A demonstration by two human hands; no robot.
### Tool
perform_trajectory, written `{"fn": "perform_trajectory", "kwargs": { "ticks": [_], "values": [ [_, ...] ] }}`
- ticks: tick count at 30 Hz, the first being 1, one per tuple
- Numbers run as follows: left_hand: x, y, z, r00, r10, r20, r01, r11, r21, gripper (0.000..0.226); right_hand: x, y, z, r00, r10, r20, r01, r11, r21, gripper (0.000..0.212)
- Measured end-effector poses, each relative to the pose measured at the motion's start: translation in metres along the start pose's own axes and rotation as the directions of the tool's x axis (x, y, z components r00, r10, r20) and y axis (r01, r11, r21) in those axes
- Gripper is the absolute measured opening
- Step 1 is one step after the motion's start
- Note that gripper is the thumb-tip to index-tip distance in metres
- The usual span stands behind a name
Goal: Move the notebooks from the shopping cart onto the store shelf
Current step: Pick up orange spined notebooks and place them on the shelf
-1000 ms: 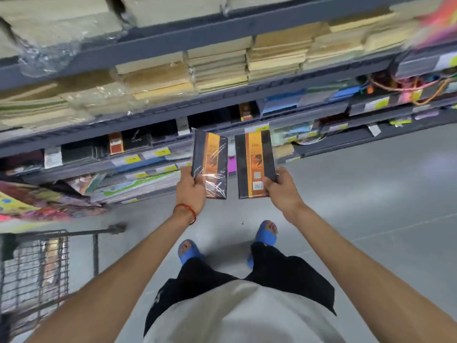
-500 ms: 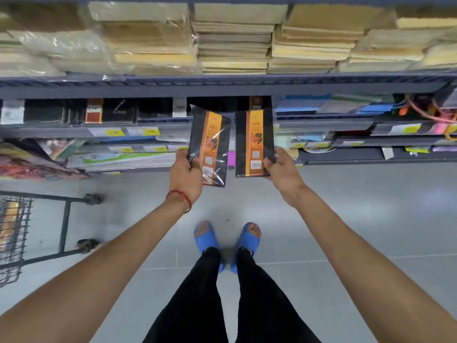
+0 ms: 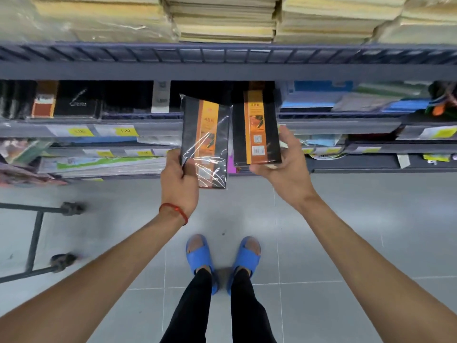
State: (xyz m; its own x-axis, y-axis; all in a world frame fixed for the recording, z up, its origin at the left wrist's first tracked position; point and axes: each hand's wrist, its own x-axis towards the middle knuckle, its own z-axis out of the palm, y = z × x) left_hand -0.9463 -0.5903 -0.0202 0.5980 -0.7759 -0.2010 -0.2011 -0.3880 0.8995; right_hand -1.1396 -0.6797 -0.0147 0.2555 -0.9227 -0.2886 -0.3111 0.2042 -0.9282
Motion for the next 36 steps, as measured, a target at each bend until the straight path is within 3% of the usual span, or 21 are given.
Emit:
{"fn": "perform_trajectory", "kwargs": {
  "ticks": [2, 7, 13, 25, 31, 34, 36],
  "values": [
    [0.001, -0.002, 0.001, 1.0, 0.002, -0.002, -0.002, 1.0, 0.008, 0.011, 0.0, 0.004, 0.005, 0.997, -0.061, -0.042, 0.055, 0.989, -0.134, 0.088],
    [0.005, -0.005, 0.001, 0.999, 0.008, -0.031, -0.007, 1.0, 0.028, 0.007, 0.01, 0.004, 0.013, 0.971, -0.191, -0.145, 0.15, 0.955, -0.255, 0.068],
    [0.011, 0.002, 0.005, 0.999, 0.001, -0.046, -0.002, 1.0, -0.016, 0.008, 0.038, -0.001, 0.009, 0.952, -0.189, -0.24, 0.072, 0.903, -0.423, 0.072],
    [0.011, 0.01, 0.014, 1.0, -0.013, 0.014, 0.015, 0.989, -0.144, 0.013, 0.068, -0.002, 0.013, 0.932, -0.194, -0.306, 0.051, 0.907, -0.419, 0.073],
    [0.003, 0.023, 0.019, 0.992, 0.008, 0.126, 0.021, 0.975, -0.223, 0.019, 0.035, -0.003, 0.01, 0.91, -0.3, -0.286, 0.133, 0.865, -0.483, 0.042],
    [0.002, 0.032, 0.025, 0.983, -0.021, 0.184, 0.065, 0.969, -0.237, 0.029, 0.012, -0.004, 0.003, 0.918, -0.299, -0.262, 0.178, 0.899, -0.4, 0.027],
    [0.002, 0.038, 0.029, 0.976, -0.041, 0.215, 0.096, 0.962, -0.254, 0.026, -0.002, -0.01, -0.001, 0.961, -0.197, -0.193, 0.154, 0.964, -0.216, 0.026]
  ]
}}
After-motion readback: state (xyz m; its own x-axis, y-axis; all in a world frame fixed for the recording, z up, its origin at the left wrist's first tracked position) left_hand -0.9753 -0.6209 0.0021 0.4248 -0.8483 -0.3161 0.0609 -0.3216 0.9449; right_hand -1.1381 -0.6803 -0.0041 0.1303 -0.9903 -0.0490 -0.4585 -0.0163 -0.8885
